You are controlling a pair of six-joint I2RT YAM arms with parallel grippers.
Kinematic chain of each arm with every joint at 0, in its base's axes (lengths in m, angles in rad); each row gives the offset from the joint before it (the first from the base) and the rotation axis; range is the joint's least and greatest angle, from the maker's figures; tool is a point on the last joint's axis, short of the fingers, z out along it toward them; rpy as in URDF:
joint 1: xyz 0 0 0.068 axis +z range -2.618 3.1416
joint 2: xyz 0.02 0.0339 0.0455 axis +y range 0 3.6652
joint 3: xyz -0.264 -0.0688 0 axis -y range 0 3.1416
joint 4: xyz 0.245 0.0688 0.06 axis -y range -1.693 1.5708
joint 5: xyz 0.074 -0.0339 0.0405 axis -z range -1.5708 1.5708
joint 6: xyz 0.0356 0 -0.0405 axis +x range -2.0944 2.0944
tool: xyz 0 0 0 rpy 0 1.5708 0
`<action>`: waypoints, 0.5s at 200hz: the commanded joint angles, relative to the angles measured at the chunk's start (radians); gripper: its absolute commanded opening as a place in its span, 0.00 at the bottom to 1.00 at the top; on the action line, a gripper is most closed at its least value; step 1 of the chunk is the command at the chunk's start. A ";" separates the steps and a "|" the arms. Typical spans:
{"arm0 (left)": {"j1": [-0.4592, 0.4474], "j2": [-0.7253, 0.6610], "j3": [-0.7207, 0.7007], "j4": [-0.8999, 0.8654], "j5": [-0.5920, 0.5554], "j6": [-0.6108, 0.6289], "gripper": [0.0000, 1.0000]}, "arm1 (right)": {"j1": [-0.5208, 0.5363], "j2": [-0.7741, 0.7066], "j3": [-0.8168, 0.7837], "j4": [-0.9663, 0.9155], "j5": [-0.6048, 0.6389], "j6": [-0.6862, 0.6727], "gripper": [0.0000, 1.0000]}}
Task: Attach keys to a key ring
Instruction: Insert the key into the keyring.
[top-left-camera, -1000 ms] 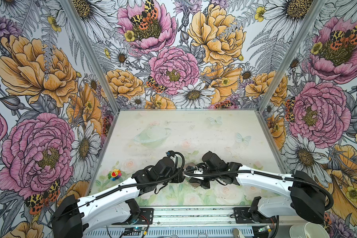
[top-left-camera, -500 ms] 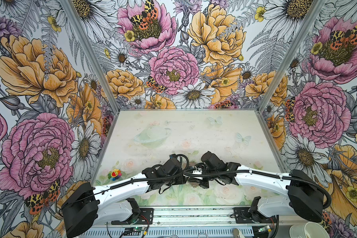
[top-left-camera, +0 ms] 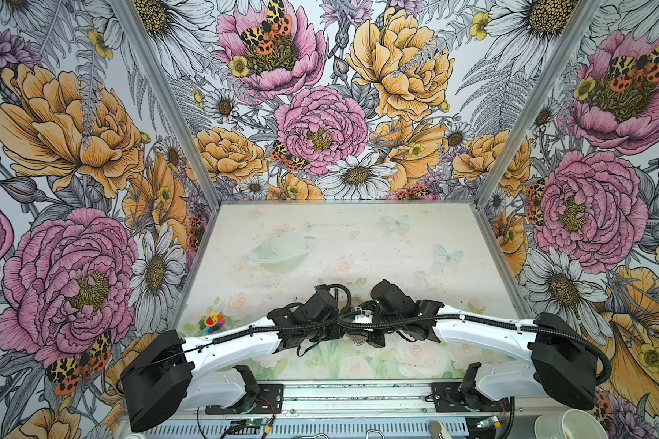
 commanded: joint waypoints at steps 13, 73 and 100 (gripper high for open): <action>-0.006 -0.025 -0.026 -0.015 -0.001 -0.019 0.21 | 0.002 0.006 -0.004 0.033 0.044 0.000 0.00; 0.006 -0.067 -0.033 -0.020 -0.009 -0.030 0.11 | 0.003 0.019 0.008 0.034 0.088 0.014 0.00; 0.010 -0.084 -0.026 -0.016 -0.008 -0.030 0.12 | -0.004 0.023 0.014 0.038 0.100 0.027 0.00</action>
